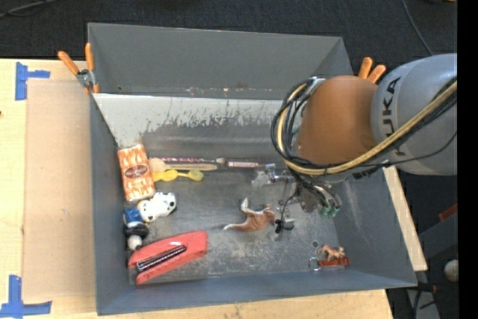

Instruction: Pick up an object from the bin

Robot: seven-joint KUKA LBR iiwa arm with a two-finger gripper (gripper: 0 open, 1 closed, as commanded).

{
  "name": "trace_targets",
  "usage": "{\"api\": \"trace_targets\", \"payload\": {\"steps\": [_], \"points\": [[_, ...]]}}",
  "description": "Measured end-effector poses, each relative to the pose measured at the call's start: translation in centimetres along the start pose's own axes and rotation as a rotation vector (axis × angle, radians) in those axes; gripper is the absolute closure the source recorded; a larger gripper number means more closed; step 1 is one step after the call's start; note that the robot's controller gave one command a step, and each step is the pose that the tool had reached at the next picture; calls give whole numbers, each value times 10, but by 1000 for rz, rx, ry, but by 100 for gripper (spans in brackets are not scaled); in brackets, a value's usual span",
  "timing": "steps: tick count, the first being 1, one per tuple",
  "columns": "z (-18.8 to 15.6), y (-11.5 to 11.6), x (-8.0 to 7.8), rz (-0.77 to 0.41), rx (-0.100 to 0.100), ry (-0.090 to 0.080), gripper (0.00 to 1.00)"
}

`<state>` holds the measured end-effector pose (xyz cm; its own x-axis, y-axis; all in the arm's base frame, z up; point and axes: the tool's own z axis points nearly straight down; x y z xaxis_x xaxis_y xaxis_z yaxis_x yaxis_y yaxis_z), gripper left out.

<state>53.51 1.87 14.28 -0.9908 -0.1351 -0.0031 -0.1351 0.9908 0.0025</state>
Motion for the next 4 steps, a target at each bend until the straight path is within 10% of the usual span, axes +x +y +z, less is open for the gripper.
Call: {"api": "trace_targets", "payload": {"steps": [1, 2, 3, 4], "points": [[47, -3, 10, -202, -1, 0, 0], [70, -40, 1, -112, 0, 4, 0], [66, -18, -19, -266, -6, 3, 100], [66, -18, -19, -266, -7, 3, 100]]}}
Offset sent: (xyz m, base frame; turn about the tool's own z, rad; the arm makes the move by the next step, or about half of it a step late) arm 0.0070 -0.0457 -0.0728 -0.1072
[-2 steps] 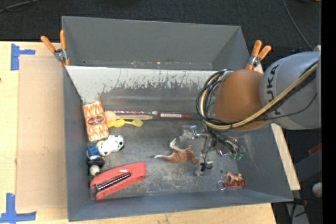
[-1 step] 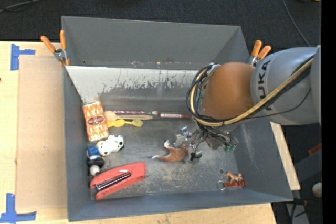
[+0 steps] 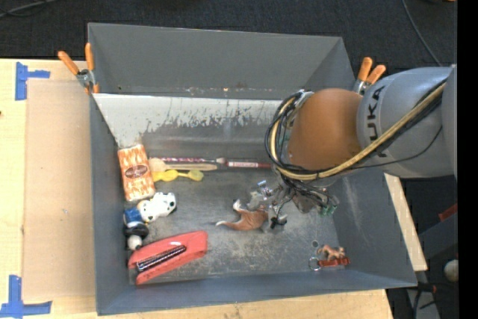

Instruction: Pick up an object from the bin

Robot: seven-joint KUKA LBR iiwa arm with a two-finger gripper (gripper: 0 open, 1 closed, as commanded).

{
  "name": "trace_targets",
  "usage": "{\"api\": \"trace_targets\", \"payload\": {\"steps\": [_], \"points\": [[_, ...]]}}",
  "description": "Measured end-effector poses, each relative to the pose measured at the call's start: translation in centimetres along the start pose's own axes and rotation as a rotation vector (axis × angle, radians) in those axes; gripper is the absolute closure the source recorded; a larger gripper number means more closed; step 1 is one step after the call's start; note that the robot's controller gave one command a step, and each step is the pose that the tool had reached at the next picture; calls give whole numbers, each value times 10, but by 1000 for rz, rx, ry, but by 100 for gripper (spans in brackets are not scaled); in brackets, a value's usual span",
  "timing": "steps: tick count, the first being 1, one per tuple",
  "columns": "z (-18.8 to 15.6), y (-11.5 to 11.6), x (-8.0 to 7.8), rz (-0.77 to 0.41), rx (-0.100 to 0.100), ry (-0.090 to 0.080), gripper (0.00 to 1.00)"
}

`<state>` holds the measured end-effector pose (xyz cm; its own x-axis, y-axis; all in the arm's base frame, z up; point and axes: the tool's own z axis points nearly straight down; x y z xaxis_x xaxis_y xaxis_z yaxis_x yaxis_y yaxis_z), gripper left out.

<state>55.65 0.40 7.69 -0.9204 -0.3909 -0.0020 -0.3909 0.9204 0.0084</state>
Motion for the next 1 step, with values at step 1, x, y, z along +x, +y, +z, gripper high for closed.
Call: {"api": "trace_targets", "payload": {"steps": [1], "points": [[-64, 2, -1, -1, -3, 6, 100]]}}
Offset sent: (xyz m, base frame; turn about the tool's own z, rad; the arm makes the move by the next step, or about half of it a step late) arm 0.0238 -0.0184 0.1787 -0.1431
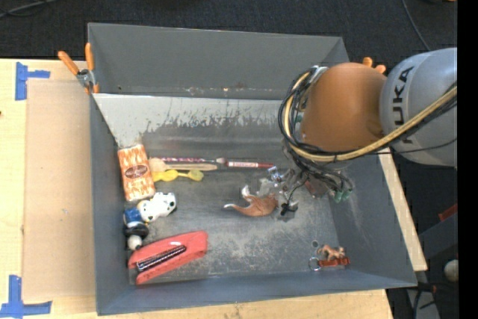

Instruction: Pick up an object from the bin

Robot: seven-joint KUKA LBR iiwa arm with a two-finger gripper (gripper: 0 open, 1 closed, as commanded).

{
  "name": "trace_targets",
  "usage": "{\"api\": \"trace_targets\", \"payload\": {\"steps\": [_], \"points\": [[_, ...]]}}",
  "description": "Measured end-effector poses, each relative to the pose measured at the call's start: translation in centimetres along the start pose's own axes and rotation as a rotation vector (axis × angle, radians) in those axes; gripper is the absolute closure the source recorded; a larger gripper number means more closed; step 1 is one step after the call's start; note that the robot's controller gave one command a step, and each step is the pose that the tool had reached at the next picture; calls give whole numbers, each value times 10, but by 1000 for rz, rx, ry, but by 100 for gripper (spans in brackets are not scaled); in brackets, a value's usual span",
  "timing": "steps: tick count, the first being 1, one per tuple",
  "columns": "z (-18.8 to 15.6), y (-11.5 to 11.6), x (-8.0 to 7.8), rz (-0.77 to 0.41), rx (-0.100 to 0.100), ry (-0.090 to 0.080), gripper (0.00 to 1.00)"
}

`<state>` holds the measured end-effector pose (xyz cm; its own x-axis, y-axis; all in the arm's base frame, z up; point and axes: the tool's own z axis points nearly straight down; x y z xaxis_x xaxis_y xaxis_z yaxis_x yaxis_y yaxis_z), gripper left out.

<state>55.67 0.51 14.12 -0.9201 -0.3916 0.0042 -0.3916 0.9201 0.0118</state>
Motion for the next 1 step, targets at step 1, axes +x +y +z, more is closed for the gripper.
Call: {"api": "trace_targets", "payload": {"steps": [1], "points": [[-77, -16, -9, -97, -1, 1, 100]]}}
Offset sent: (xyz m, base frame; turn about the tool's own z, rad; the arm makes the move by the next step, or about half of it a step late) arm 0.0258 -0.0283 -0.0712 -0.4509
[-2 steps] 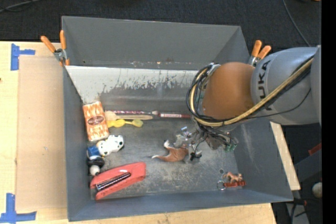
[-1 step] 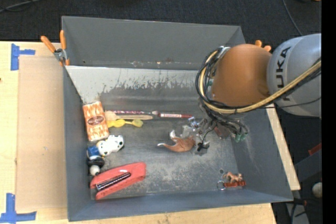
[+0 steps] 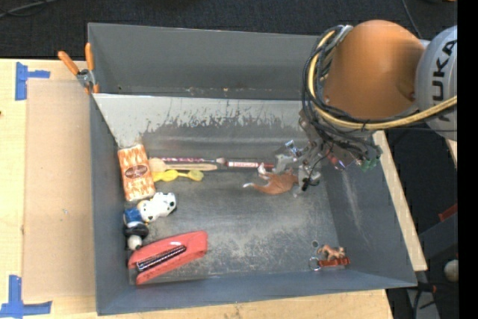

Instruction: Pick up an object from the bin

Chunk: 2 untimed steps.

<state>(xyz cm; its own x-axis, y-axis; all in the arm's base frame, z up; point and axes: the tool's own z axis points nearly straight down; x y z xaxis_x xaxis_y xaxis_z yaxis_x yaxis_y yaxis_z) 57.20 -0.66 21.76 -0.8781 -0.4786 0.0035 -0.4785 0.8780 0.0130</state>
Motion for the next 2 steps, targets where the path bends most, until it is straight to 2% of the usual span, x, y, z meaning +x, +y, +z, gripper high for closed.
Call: {"api": "trace_targets", "payload": {"steps": [1, 2], "points": [[26, -9, -3, -138, 7, -9, 100], [103, -18, -26, -403, 8, -8, 100]]}}
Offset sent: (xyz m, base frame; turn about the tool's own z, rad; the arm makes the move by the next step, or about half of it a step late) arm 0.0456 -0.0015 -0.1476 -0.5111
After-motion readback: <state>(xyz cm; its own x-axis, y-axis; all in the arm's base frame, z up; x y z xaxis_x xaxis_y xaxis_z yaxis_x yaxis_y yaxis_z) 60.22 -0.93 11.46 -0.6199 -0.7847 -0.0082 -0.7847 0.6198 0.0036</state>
